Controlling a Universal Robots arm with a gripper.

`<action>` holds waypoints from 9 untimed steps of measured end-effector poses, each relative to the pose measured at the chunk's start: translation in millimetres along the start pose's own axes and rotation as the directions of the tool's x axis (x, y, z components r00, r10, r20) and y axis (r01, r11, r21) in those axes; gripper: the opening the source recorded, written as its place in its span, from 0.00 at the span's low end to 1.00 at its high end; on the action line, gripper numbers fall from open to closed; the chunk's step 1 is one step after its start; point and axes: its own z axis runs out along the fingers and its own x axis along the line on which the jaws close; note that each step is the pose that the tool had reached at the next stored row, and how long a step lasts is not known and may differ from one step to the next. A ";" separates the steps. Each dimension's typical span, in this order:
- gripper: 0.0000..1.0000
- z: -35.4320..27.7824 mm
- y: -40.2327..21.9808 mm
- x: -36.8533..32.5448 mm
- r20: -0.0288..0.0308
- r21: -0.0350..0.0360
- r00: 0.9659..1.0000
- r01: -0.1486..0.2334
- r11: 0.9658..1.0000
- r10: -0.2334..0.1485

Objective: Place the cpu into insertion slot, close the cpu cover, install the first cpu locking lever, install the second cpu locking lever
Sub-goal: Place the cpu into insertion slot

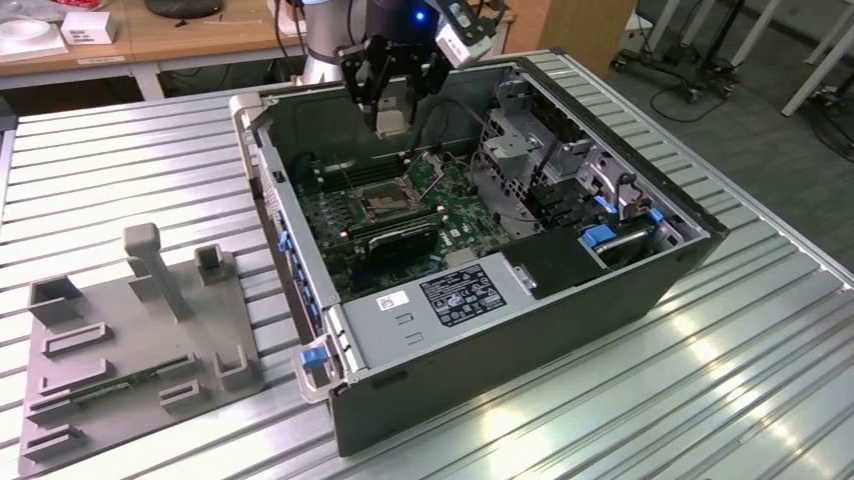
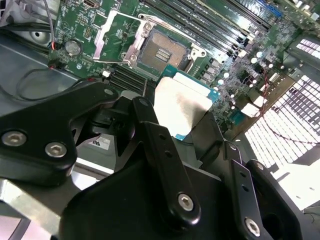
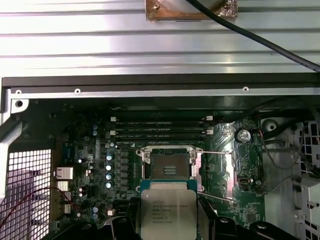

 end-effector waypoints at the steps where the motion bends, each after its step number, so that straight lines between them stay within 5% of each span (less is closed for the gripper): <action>1: 0.54 1.3 -0.1 0.0 0.000 0.000 1.000 0.000 1.000 0.000; 9: 0.54 12.6 -1.1 -0.2 0.000 0.000 1.000 0.000 1.000 0.000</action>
